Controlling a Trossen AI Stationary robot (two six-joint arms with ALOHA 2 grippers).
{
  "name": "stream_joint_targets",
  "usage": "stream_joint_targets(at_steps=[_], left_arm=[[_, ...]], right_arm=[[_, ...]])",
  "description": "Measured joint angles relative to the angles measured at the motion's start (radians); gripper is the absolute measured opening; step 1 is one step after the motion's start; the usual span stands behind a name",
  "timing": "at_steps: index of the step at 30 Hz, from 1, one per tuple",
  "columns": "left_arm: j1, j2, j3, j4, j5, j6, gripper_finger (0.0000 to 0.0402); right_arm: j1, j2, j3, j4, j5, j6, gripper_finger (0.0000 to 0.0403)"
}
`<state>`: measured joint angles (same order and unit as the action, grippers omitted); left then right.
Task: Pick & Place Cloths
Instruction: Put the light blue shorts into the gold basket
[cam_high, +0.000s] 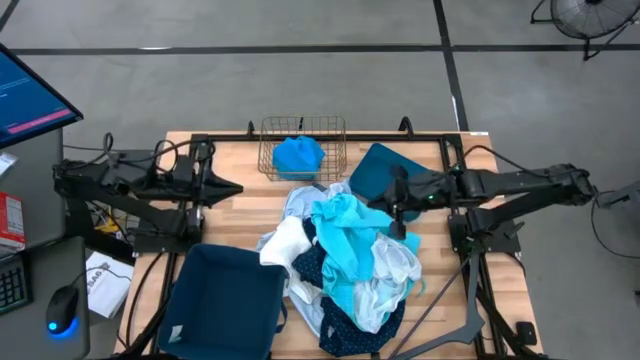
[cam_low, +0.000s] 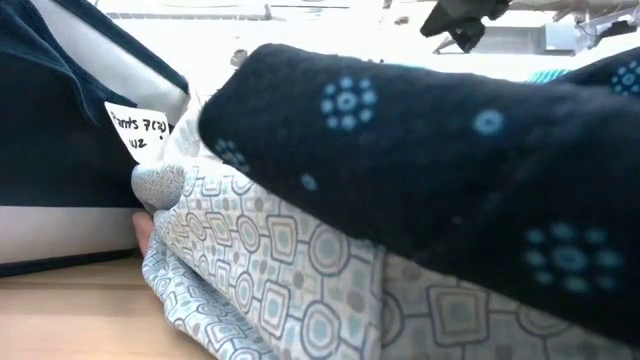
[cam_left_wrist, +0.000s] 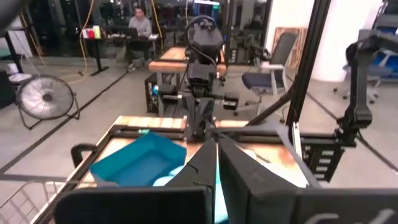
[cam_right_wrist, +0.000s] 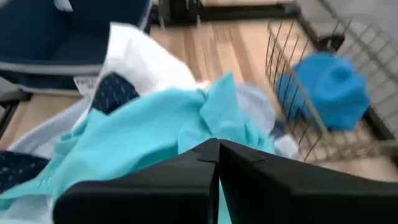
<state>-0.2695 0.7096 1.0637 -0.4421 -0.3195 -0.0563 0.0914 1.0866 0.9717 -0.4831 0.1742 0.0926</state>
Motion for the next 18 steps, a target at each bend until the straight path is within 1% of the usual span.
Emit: stream_joint_targets(at_steps=[4,7,10,14,18], left_arm=[[0.0,-0.039,-0.065,0.0,0.015,-0.015,0.0001],[0.0,-0.091,-0.153,0.012,0.02,-0.062,0.0001],[0.0,-0.156,-0.257,0.073,0.031,-0.104,0.0],[0.0,-0.246,-0.38,0.167,0.038,-0.129,0.0],[0.0,-0.323,-0.475,0.204,0.038,-0.17,0.0001]], right_arm=[[0.0,0.045,0.003,-0.056,0.001,0.075,0.0018],[0.001,0.087,0.002,-0.079,-0.051,0.083,0.0049],[0.007,0.115,0.002,-0.074,-0.125,0.084,0.0095],[0.007,0.139,0.002,-0.051,-0.189,0.067,0.0176],[0.007,0.165,0.002,-0.039,-0.217,0.043,0.0258]])
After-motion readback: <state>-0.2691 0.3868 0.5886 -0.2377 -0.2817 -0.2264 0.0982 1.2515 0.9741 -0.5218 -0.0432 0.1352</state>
